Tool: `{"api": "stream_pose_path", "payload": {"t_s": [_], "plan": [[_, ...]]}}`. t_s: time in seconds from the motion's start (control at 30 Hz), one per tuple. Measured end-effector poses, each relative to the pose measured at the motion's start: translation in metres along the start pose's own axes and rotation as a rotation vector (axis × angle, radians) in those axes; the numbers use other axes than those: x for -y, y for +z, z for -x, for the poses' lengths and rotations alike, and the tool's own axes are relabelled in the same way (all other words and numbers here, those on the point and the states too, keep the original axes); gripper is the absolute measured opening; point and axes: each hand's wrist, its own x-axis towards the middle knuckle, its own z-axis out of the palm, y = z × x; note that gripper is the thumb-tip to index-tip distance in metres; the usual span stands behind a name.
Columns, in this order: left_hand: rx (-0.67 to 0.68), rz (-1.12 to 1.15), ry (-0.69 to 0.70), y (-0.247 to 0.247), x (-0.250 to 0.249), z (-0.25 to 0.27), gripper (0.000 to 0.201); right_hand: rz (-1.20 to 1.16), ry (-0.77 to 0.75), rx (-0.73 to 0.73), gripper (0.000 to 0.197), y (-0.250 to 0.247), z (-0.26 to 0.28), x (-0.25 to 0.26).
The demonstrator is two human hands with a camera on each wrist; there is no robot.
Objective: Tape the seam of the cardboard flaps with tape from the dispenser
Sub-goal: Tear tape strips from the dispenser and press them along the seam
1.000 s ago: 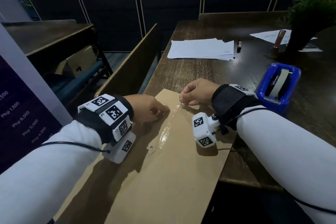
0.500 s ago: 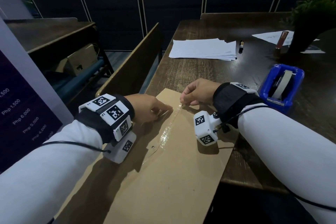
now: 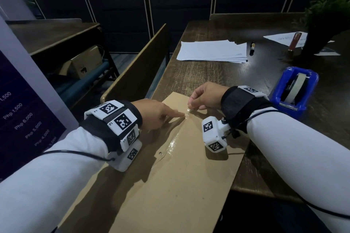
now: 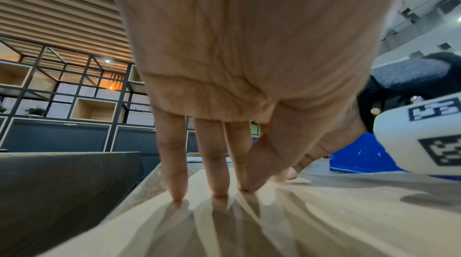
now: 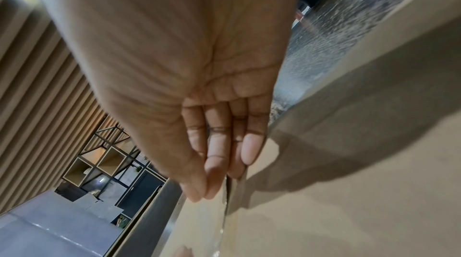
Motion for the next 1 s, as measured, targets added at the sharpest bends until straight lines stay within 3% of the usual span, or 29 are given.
{"api": "stream_pose_path", "payload": {"t_s": [0.33, 0.7, 0.8, 0.93, 1.0], "plan": [[0.009, -0.121, 0.026, 0.0, -0.012, -0.002, 0.079, 0.005, -0.008, -0.005, 0.008, 0.0, -0.001, -0.001], [0.003, -0.147, -0.056, 0.006, -0.019, -0.007, 0.047, 0.031, -0.007, 0.001, 0.013, 0.0, -0.001, 0.0], [-0.002, -0.134, -0.06, 0.008, -0.022, -0.006, 0.049, 0.042, 0.003, -0.018, 0.004, 0.002, 0.001, 0.002], [0.055, -0.13, -0.096, 0.007, -0.022, -0.007, 0.047, 0.089, 0.007, -0.078, 0.013, 0.004, -0.001, 0.004], [0.057, -0.138, -0.097, 0.005, -0.024, -0.007, 0.049, 0.132, 0.026, -0.101, 0.008, 0.005, -0.002, 0.005]]}}
